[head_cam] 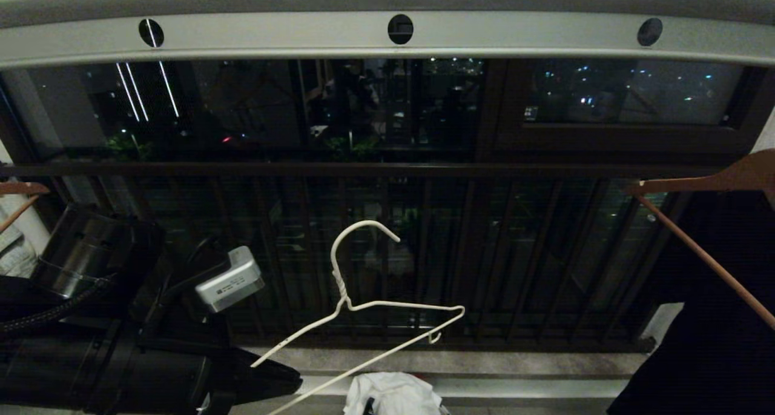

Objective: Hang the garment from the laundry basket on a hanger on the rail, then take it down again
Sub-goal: Pick up clothes from the basket

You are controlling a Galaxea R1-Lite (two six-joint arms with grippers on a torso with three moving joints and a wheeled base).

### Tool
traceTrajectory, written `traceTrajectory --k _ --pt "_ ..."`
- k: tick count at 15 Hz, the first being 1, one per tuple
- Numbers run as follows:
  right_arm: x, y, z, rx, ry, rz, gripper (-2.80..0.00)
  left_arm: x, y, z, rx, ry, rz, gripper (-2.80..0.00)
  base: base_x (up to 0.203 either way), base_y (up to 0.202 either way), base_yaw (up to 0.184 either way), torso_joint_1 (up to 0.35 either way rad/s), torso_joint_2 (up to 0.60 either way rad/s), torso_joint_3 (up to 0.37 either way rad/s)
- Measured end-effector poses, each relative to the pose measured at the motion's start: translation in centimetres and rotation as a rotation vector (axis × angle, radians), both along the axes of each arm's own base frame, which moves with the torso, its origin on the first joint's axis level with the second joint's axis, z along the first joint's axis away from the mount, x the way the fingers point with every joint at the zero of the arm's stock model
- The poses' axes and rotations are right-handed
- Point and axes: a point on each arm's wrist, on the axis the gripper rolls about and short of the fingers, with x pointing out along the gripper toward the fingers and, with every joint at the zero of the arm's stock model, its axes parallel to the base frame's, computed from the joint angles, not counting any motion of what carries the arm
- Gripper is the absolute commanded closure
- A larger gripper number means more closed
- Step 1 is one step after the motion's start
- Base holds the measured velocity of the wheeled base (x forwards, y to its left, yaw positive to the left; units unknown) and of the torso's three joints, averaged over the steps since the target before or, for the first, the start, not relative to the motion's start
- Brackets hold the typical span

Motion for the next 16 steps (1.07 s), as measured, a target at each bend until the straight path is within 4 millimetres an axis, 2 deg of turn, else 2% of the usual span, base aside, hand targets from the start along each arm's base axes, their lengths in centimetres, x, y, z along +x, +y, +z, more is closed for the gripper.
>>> traceTrajectory --k 4,10,16 --pt "0.0 0.0 0.0 0.001 0.000 0.000 0.00 -0.4 0.2 0.2 -0.007 -0.014 -0.001 0.00 0.000 0.000 0.000 0.000 0.00 0.000" --pt "0.0 0.0 0.0 0.034 -0.002 -0.001 0.00 -1.3 0.7 1.1 -0.030 -0.058 -0.001 0.00 0.000 0.000 0.000 -0.088 0.19 0.100" --pt "0.0 0.0 0.0 0.034 -0.002 -0.001 0.00 -1.5 0.8 1.0 -0.032 -0.064 -0.004 0.00 0.000 0.000 0.000 -0.126 0.27 0.138"
